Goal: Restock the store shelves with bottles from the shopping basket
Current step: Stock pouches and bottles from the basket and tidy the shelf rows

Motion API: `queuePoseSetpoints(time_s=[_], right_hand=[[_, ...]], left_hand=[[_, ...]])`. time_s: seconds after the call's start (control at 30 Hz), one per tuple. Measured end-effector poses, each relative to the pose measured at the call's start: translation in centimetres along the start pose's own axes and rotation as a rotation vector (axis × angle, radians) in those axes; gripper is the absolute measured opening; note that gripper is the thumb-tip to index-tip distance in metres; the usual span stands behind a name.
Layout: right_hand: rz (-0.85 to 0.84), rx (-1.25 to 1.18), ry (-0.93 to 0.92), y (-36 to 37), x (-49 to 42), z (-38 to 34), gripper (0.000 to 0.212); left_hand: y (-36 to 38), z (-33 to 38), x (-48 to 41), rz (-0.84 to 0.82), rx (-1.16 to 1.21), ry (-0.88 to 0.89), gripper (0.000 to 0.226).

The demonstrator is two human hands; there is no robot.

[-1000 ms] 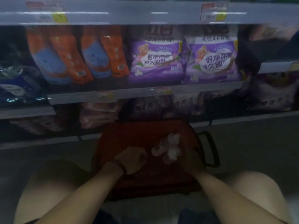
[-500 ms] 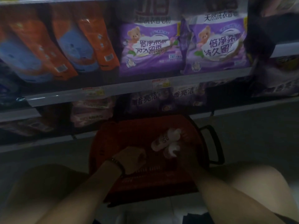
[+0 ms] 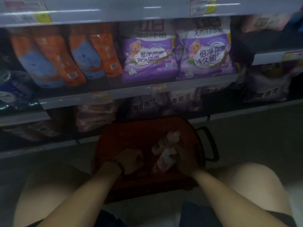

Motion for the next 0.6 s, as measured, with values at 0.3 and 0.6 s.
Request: queuePoseSetpoints(time_s=[0.3, 0.6], right_hand=[[-0.049, 0.052, -0.183, -4.5, 5.5, -12.8, 0.008], [-0.183, -0.030, -0.498, -8.9, 11.5, -30.4, 0.025]], left_hand=[[-4.2, 3.4, 4.1, 0.155, 0.096, 0.066, 0.088], [-13.1, 8.9, 12.9, 0.488, 0.601, 0.328, 0.075]])
Point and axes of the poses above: each hand's wrist, its own x-axis away from the middle knuckle, its own y-axis out of the palm, z = x × y, the point moved 8 cm from there along -x, towards the middle knuckle, and after that the axes turned 15 degrees about -x, right-handed, at the moved point
